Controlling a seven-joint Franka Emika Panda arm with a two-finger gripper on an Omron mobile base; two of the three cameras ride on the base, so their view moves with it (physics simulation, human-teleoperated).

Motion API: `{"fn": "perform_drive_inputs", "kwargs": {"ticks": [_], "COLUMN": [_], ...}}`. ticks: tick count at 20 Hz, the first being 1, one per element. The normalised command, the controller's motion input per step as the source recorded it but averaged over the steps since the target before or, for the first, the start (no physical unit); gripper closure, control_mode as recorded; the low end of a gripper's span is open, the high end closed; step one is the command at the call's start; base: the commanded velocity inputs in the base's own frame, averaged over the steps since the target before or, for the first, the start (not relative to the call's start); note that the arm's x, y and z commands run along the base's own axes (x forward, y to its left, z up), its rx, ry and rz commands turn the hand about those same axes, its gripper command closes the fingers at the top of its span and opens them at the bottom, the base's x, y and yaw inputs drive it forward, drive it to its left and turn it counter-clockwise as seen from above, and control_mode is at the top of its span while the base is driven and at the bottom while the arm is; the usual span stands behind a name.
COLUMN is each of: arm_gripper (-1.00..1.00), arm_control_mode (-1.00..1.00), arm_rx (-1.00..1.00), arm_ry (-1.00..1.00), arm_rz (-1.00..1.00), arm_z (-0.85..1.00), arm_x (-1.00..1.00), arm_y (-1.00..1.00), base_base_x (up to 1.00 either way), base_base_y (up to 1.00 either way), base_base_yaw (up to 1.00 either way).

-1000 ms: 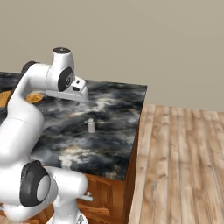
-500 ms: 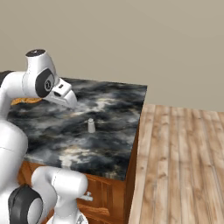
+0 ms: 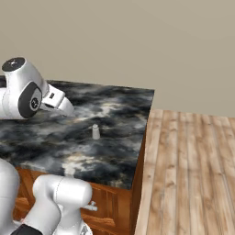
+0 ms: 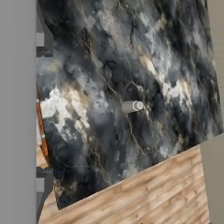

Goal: Move the condiment bottle and shaker from the cabinet to the dining counter.

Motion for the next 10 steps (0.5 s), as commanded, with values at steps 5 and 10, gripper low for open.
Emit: {"fn": "perform_drive_inputs", "kwargs": {"ticks": [5,10], "arm_gripper": [-1.00,-1.00], "arm_control_mode": [-1.00,-1.00], "arm_rx": [0.00,0.00], "arm_ry": [-0.15,-0.07], "arm_rz": [0.22,0.10], "arm_z": [0.11,0.09], "arm_x": [-0.61,-0.44], "arm_y": [-0.10,0.00], "base_base_x": [0.00,0.00], "base_base_y": [0.00,0.00], "base_base_yaw": [0.00,0.00]}}
